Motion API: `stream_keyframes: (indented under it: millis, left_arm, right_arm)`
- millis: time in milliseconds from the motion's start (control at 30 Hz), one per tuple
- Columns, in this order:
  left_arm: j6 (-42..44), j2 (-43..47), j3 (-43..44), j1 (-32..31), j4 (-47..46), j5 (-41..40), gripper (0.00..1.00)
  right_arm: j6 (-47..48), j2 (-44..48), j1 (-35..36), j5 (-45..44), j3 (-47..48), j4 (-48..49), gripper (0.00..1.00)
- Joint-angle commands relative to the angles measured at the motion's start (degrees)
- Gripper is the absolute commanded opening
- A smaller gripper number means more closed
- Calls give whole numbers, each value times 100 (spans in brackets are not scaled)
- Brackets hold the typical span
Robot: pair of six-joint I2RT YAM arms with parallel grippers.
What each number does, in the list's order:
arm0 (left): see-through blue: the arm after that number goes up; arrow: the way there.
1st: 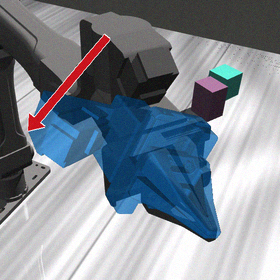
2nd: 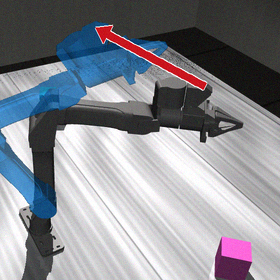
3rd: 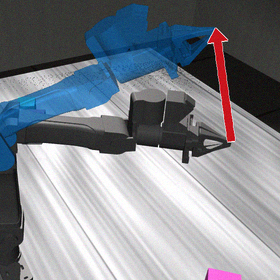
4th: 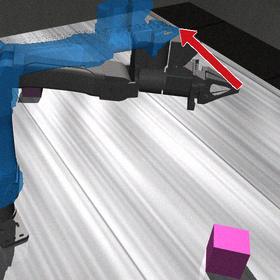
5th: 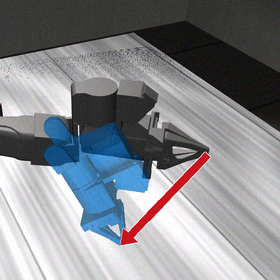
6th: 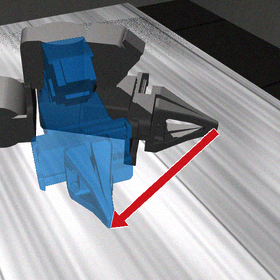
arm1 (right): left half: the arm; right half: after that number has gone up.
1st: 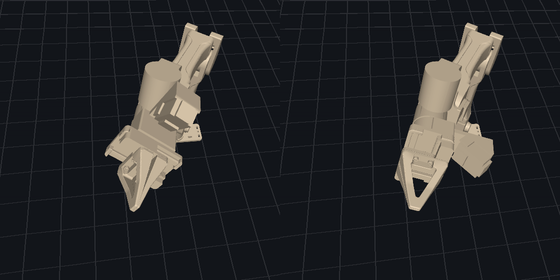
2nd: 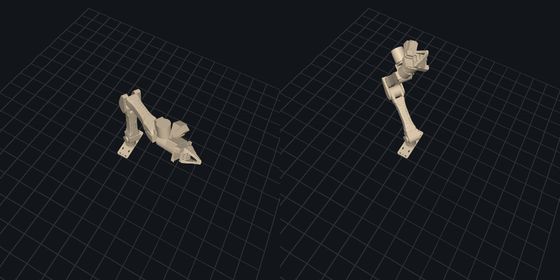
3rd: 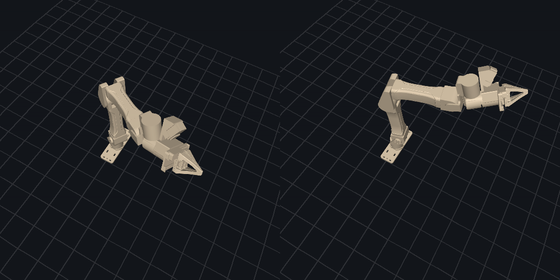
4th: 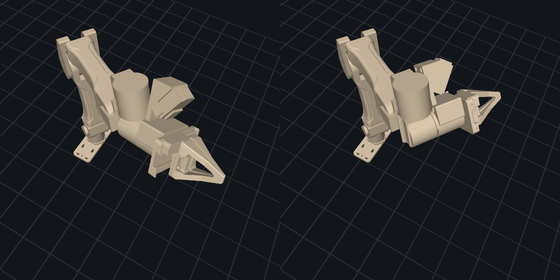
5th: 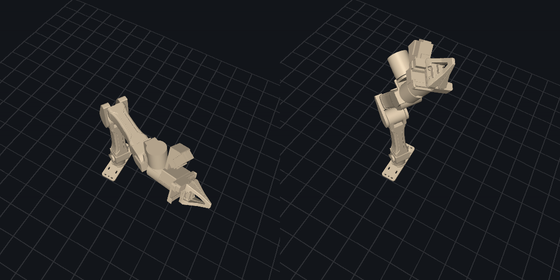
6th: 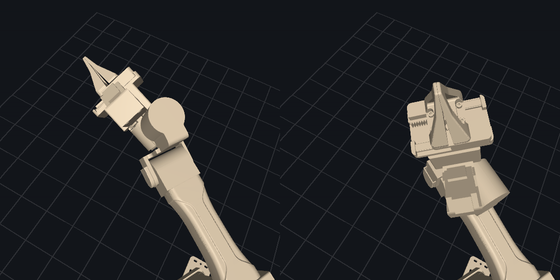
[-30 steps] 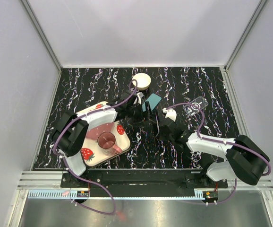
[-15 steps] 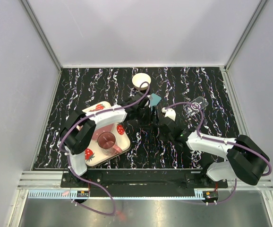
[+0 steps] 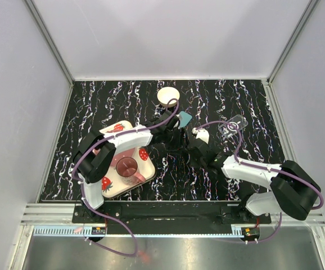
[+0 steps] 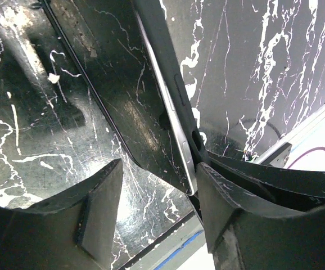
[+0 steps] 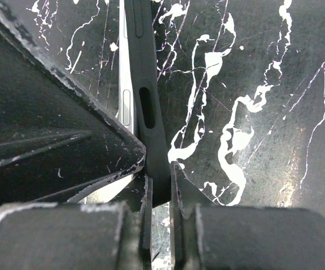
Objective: Take the phone out of the phone case
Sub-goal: Remove the phone case from the phone.
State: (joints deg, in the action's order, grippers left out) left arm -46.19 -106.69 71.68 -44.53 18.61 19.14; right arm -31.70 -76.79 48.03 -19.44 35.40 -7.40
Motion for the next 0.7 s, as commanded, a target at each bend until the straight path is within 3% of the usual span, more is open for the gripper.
stream_keyframes:
  millis: [0, 333, 467, 667]
  left_arm:
    - [-310, -106, 206, -55, 46, -682, 54]
    - [-1119, -150, 671, -345, 1107, -2403, 53]
    - [-1164, -167, 742, -381, 1390, -2687, 46]
    - [-1076, -167, 584, -389, 1444, -2810, 43]
  right_arm:
    - [50, 77, 92, -59, 354, 19, 0]
    - [-493, -72, 426, -867, 538, 133, 0]
    - [-845, -81, 584, -1079, 556, 256, 0]
    - [-1110, -143, 585, -1009, 503, 511, 0]
